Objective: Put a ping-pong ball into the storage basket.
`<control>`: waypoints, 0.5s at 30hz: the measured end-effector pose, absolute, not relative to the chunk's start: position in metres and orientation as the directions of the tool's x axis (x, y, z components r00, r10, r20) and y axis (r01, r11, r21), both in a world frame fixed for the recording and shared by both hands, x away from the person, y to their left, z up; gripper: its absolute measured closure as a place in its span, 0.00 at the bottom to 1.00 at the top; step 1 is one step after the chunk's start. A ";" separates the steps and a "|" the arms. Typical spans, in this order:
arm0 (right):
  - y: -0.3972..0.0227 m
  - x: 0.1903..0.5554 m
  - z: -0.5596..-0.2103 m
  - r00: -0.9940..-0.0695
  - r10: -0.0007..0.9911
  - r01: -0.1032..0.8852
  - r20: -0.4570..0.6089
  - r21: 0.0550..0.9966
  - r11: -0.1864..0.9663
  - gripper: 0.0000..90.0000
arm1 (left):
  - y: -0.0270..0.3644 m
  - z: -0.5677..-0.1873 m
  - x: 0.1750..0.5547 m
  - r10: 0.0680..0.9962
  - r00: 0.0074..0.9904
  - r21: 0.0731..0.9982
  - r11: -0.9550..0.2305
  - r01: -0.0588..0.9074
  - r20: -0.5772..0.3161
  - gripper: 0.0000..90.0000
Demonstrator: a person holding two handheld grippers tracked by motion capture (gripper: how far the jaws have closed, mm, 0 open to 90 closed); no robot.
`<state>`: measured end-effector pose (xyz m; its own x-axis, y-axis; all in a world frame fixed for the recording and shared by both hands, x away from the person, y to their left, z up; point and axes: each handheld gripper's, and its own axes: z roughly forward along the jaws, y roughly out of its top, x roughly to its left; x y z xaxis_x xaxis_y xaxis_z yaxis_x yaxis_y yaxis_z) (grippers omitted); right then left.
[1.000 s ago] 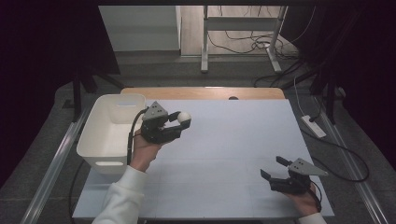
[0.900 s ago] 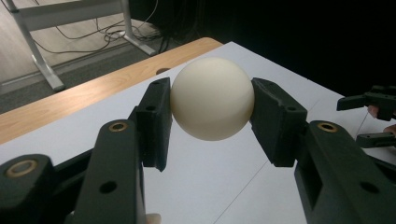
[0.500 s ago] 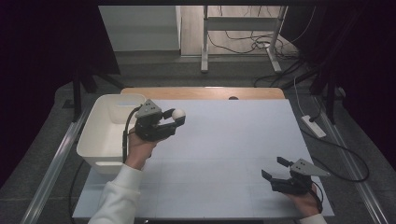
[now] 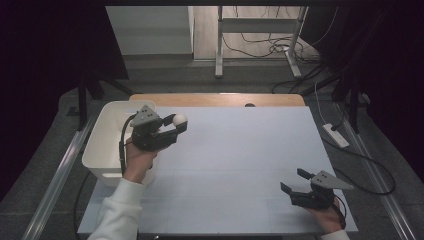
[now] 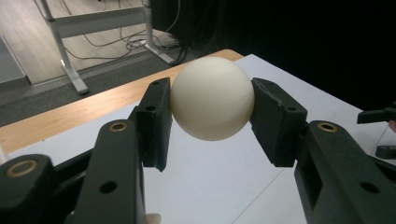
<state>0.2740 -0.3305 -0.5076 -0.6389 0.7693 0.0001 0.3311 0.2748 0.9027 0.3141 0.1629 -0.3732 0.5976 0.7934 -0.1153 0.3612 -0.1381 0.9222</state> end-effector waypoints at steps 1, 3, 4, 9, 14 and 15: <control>-0.331 0.274 -0.508 -0.639 0.769 0.330 -0.003 0.902 0.277 0.18 | 0.164 -0.373 0.314 0.795 0.596 0.922 -0.139 0.361 -0.114 0.56; -0.330 0.274 -0.508 -0.640 0.768 0.329 -0.003 0.903 0.277 0.18 | 0.168 -0.372 0.312 0.801 0.588 0.924 -0.131 0.358 -0.114 0.56; -0.330 0.273 -0.507 -0.641 0.768 0.329 -0.004 0.902 0.279 0.18 | 0.170 -0.371 0.311 0.803 0.585 0.925 -0.130 0.358 -0.113 0.56; -0.330 0.273 -0.507 -0.641 0.767 0.327 -0.010 0.901 0.284 0.18 | 0.176 -0.369 0.308 0.813 0.572 0.925 -0.125 0.358 -0.112 0.56; -0.330 0.272 -0.507 -0.638 0.770 0.327 -0.013 0.900 0.287 0.18 | 0.185 -0.367 0.306 0.824 0.555 0.927 -0.110 0.357 -0.116 0.56; -0.330 0.273 -0.507 -0.638 0.770 0.327 -0.013 0.900 0.286 0.18 | 0.187 -0.367 0.306 0.826 0.551 0.928 -0.108 0.358 -0.116 0.56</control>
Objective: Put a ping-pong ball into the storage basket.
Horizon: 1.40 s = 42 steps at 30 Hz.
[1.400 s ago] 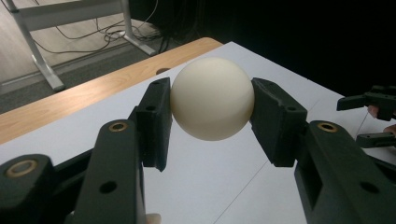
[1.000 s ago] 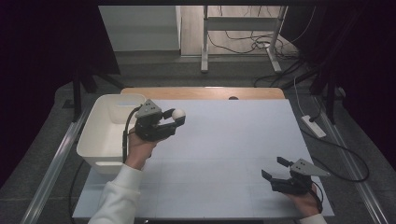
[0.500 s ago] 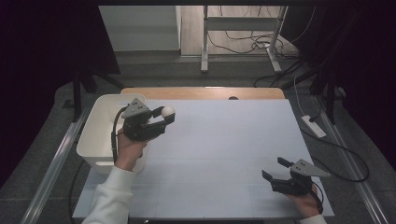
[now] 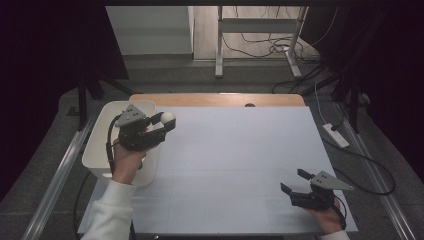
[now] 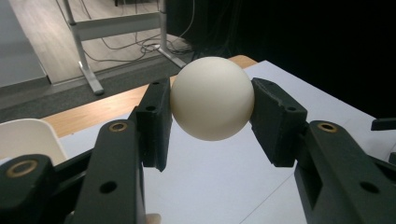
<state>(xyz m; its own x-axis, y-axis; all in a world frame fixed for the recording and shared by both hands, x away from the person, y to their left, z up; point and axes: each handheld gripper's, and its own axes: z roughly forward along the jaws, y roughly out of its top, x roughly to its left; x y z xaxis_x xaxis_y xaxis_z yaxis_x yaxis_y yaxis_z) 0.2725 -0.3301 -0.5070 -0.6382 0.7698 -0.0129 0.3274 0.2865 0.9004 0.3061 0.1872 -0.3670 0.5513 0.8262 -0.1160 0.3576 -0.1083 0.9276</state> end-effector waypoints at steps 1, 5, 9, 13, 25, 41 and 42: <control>-0.330 0.273 -0.507 -0.639 0.769 0.327 -0.011 0.901 0.284 0.18 | 0.189 -0.367 0.306 0.829 0.547 0.927 -0.106 0.359 -0.116 0.56; -0.329 0.274 -0.508 -0.640 0.768 0.327 -0.014 0.900 0.288 0.18 | 0.196 -0.367 0.306 0.840 0.530 0.927 -0.099 0.362 -0.117 0.56; -0.329 0.274 -0.508 -0.642 0.766 0.328 -0.014 0.899 0.291 0.18 | 0.203 -0.370 0.307 0.854 0.505 0.924 -0.083 0.373 -0.127 0.56; -0.328 0.274 -0.508 -0.642 0.767 0.328 -0.013 0.899 0.289 0.18 | 0.210 -0.371 0.307 0.864 0.485 0.923 -0.066 0.378 -0.137 0.56; -0.329 0.274 -0.508 -0.640 0.768 0.325 -0.014 0.901 0.288 0.18 | 0.230 -0.374 0.310 0.893 0.425 0.917 -0.037 0.397 -0.148 0.56; -0.328 0.274 -0.508 -0.641 0.768 0.329 -0.014 0.899 0.290 0.18 | 0.251 -0.379 0.318 0.936 0.324 0.894 -0.024 0.448 -0.137 0.56; -0.328 0.274 -0.508 -0.642 0.767 0.328 -0.013 0.899 0.290 0.18 | 0.252 -0.379 0.318 0.937 0.322 0.892 -0.026 0.451 -0.136 0.56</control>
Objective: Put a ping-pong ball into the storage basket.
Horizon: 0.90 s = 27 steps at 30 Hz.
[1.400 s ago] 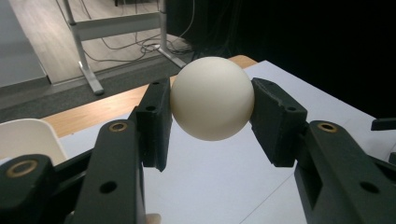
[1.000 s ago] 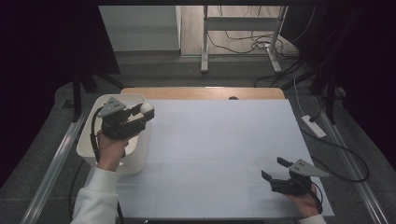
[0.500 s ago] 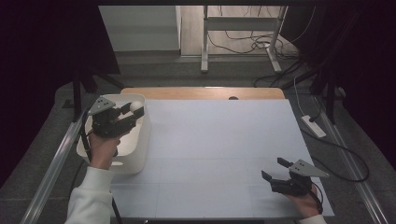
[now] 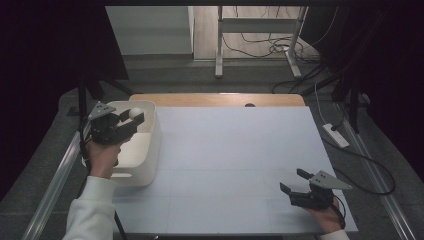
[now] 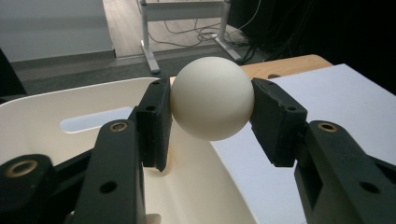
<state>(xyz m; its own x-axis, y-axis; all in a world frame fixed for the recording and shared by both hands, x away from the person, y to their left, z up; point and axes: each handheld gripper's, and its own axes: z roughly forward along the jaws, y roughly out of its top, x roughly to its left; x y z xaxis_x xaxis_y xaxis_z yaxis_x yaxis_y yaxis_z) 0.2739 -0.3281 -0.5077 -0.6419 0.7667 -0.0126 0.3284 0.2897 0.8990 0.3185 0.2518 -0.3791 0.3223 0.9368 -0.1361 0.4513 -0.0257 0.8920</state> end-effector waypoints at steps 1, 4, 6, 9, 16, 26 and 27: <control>-0.328 0.274 -0.508 -0.641 0.767 0.328 -0.014 0.899 0.291 0.18 | 0.252 -0.380 0.320 0.938 0.320 0.890 -0.027 0.456 -0.135 0.56; -0.328 0.274 -0.508 -0.643 0.766 0.327 -0.013 0.899 0.290 0.18 | 0.254 -0.382 0.323 0.942 0.310 0.881 -0.034 0.472 -0.130 0.56; -0.328 0.274 -0.508 -0.642 0.767 0.326 -0.016 0.899 0.291 0.18 | 0.255 -0.383 0.327 0.945 0.301 0.873 -0.037 0.487 -0.128 0.56; -0.329 0.274 -0.508 -0.642 0.766 0.326 -0.017 0.899 0.293 0.18 | 0.255 -0.385 0.332 0.947 0.296 0.863 -0.044 0.504 -0.124 0.56; -0.329 0.274 -0.508 -0.644 0.765 0.324 -0.016 0.900 0.291 0.18 | 0.252 -0.391 0.346 0.955 0.279 0.823 -0.076 0.563 -0.102 0.56; -0.329 0.274 -0.508 -0.644 0.765 0.324 -0.017 0.899 0.293 0.18 | 0.249 -0.402 0.359 0.960 0.269 0.767 -0.113 0.631 -0.079 0.56; -0.329 0.274 -0.508 -0.644 0.765 0.324 -0.017 0.899 0.294 0.18 | 0.248 -0.402 0.359 0.960 0.271 0.764 -0.119 0.634 -0.075 0.56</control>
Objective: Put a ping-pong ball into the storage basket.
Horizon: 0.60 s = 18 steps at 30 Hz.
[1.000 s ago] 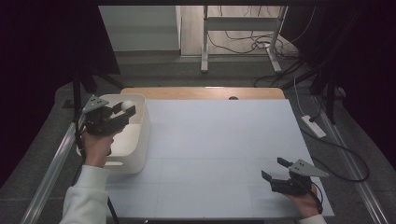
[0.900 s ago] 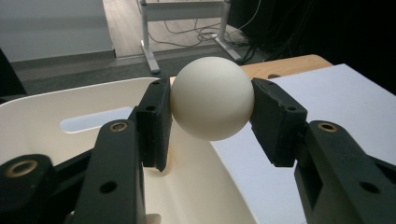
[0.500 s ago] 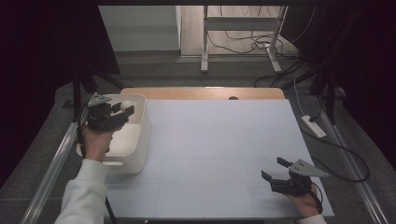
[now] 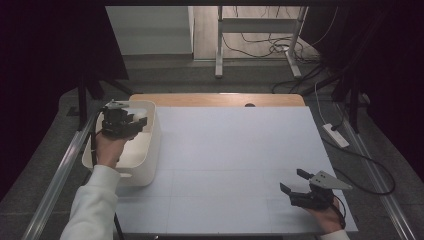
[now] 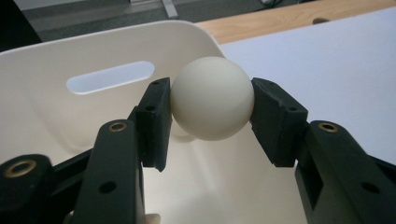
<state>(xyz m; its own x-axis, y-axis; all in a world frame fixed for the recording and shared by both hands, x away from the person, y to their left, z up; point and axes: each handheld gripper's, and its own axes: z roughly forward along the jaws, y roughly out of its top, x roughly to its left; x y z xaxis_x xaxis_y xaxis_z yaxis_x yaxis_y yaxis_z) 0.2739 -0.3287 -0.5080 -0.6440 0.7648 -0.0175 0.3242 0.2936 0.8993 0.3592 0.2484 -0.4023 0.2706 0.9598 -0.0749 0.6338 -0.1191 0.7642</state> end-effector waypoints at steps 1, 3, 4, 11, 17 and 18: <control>-0.329 0.274 -0.508 -0.644 0.765 0.324 -0.017 0.899 0.293 0.18 | 0.248 -0.403 0.359 0.960 0.272 0.763 -0.122 0.635 -0.073 0.56; -0.329 0.274 -0.508 -0.643 0.765 0.325 -0.017 0.899 0.293 0.18 | 0.248 -0.403 0.359 0.959 0.274 0.760 -0.126 0.637 -0.071 0.56; -0.329 0.274 -0.508 -0.643 0.766 0.325 -0.017 0.899 0.293 0.18 | 0.248 -0.403 0.359 0.959 0.273 0.761 -0.125 0.637 -0.071 0.56; -0.329 0.274 -0.508 -0.643 0.765 0.325 -0.018 0.899 0.294 0.18 | 0.247 -0.400 0.356 0.965 0.258 0.784 -0.127 0.608 -0.043 0.41; -0.329 0.274 -0.508 -0.643 0.766 0.325 -0.018 0.899 0.294 0.18 | 0.245 -0.394 0.349 0.959 0.281 0.812 -0.130 0.569 -0.044 0.29; -0.328 0.274 -0.508 -0.643 0.765 0.324 -0.018 0.899 0.294 0.18 | 0.245 -0.393 0.348 0.957 0.287 0.816 -0.130 0.563 -0.045 0.28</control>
<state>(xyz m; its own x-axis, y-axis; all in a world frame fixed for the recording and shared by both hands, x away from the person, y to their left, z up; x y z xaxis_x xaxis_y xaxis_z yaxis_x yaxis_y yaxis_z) 0.2738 -0.3283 -0.5080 -0.6432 0.7655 -0.0183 0.3241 0.2939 0.8992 0.3482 0.2446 -0.3928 0.2866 0.9570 -0.0453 0.5635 -0.1301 0.8158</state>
